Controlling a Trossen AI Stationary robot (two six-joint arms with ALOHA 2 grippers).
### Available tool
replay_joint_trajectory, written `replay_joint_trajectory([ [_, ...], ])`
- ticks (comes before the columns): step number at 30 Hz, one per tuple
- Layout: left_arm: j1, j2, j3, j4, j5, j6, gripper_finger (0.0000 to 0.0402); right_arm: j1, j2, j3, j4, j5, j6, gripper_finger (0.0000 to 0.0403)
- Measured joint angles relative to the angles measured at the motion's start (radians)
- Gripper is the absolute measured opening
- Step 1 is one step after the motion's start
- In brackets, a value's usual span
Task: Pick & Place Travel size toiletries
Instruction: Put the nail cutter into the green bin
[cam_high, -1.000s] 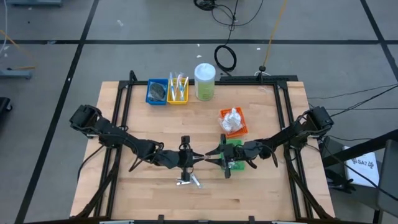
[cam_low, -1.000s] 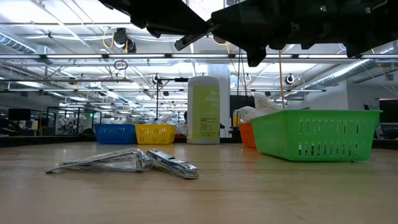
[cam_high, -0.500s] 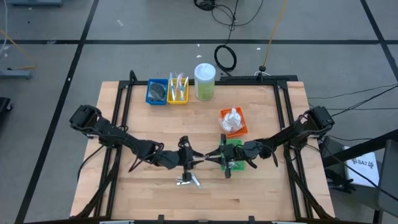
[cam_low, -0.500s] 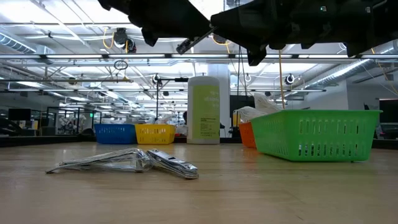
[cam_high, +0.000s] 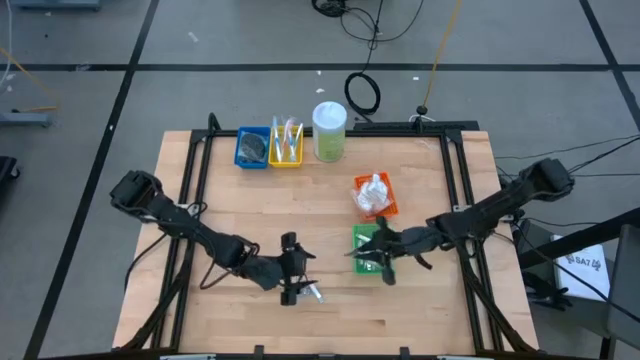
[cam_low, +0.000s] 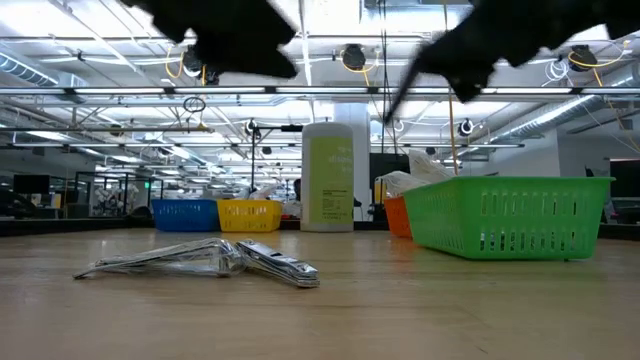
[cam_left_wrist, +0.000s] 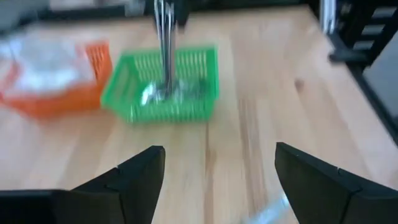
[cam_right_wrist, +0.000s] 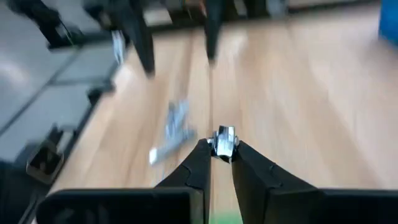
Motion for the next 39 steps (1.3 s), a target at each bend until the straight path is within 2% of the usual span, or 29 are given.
replay_joint_trajectory([
  [5,-0.013,0.000,0.000,-0.176,0.005,-0.191,0.0297,0.042,-0.052,0.000,-0.280,-0.001,0.213,0.0033],
  [9,-0.013,0.000,0.000,-0.256,0.006,-0.286,0.0286,0.059,-0.049,0.000,-0.357,-0.001,0.300,0.0036],
  [12,-0.013,0.000,0.000,-0.287,0.006,-0.321,0.0277,0.059,-0.048,0.000,-0.400,-0.001,0.336,0.0063],
  [22,-0.013,0.000,-0.002,-0.293,0.006,-0.333,0.0255,0.047,-0.048,0.000,-0.426,0.003,0.352,0.0122],
  [25,-0.013,0.000,-0.002,-0.293,0.006,-0.333,0.0257,0.039,-0.048,0.000,-0.426,0.006,0.335,0.0152],
  [31,-0.014,0.000,-0.002,-0.290,0.008,-0.335,0.0261,0.024,-0.048,0.000,-0.425,0.108,0.293,0.0227],
  [33,-0.020,0.000,-0.002,-0.290,0.022,-0.344,0.0260,0.017,-0.048,0.000,-0.416,0.108,0.281,0.0245],
  [39,-0.062,0.053,-0.002,-0.264,0.088,-0.298,0.0249,0.015,-0.048,0.000,-0.355,0.105,0.240,0.0264],
])
